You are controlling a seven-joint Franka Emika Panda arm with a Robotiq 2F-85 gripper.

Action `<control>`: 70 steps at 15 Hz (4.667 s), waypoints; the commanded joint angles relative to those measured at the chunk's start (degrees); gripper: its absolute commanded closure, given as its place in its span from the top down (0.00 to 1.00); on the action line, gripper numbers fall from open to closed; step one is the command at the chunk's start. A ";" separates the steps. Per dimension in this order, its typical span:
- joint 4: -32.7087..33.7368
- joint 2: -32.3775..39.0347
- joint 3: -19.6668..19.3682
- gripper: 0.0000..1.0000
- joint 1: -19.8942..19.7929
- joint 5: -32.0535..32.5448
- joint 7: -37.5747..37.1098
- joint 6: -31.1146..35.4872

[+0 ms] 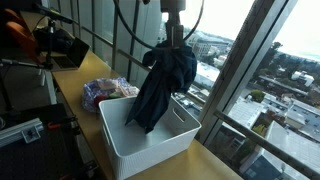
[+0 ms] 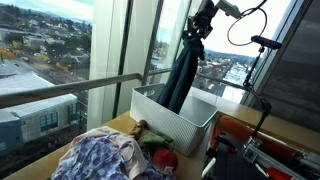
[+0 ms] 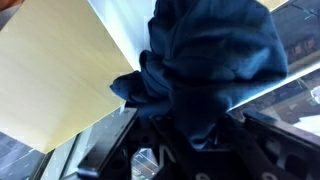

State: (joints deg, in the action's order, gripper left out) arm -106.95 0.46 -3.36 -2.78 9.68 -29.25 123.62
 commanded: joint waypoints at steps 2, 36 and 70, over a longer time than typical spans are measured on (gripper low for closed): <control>-7.66 0.56 0.08 0.05 0.06 -1.44 -0.13 4.25; -4.49 28.91 11.21 1.00 26.20 1.60 -14.84 22.18; -6.99 -3.15 9.65 0.00 13.97 -15.63 2.88 10.84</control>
State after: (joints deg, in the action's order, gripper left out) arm -114.31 3.75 6.37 13.57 -4.76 -27.68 136.99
